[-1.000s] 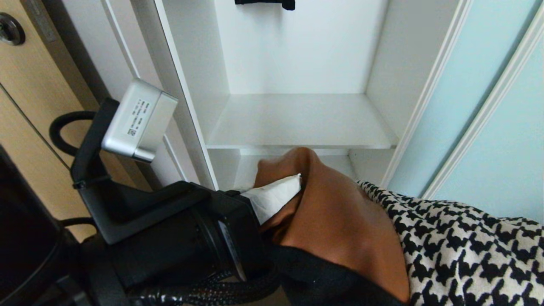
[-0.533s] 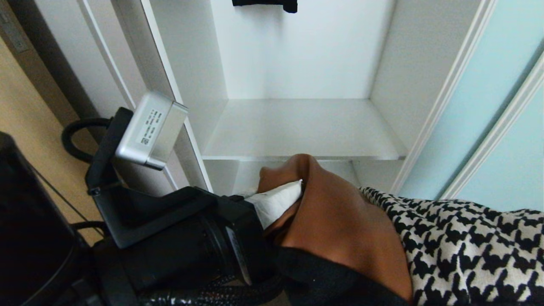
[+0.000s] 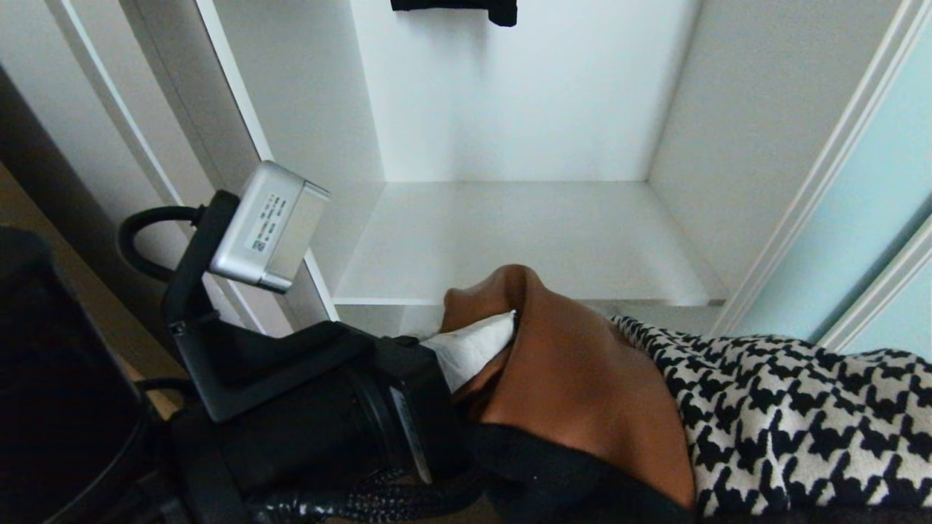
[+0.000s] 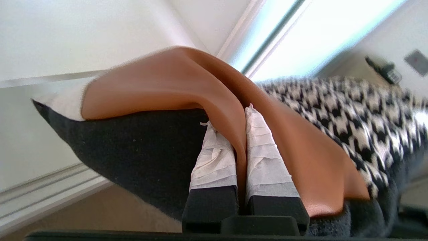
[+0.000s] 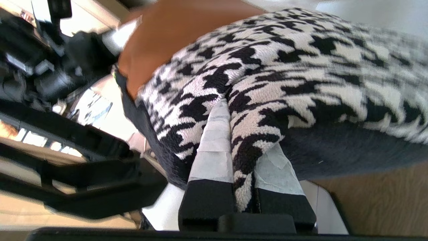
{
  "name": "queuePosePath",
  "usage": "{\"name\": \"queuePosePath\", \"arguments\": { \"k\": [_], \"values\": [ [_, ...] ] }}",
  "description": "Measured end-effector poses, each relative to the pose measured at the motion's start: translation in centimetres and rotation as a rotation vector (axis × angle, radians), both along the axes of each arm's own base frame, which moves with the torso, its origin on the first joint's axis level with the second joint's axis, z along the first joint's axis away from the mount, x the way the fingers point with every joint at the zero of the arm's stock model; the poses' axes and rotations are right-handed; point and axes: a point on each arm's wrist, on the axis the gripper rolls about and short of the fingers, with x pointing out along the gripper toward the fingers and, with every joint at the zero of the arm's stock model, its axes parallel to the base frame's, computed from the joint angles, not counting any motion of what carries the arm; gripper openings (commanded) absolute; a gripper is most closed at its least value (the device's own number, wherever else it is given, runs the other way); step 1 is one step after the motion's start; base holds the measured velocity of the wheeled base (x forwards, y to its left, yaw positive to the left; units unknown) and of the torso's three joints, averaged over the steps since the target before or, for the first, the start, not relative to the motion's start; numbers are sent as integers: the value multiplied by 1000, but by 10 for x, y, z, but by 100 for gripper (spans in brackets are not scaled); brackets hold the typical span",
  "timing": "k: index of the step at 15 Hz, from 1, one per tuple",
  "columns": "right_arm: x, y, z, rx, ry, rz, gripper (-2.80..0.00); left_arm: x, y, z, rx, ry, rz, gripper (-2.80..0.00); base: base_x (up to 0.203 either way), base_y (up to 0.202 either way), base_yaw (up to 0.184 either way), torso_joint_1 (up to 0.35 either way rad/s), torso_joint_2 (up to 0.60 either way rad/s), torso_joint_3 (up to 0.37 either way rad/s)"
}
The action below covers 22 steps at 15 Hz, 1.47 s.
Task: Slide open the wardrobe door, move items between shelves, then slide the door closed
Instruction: Place the pillow on the higher shelf
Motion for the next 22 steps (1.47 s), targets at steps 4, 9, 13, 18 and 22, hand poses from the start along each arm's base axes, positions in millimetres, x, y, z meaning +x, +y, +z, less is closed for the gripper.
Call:
{"name": "queuePosePath", "arguments": {
  "k": [4,9,13,18,22],
  "values": [
    [12,3,19,2,-11,1,-280,5,0,15,-20,-34,16,-280,0,0,0,0,0,0],
    [49,12,49,-12,-12,-34,-280,43,3,30,-24,-43,155,-280,0,0,0,0,0,0],
    [97,24,69,-12,-16,-47,-280,88,-1,38,-30,-51,275,-280,0,0,0,0,0,0],
    [174,41,93,-11,-71,-60,-280,145,-2,41,-44,-66,401,-280,0,0,0,0,0,0],
    [247,49,93,-21,-87,-92,-280,194,3,34,-42,-66,491,-280,0,0,0,0,0,0]
  ]
}}
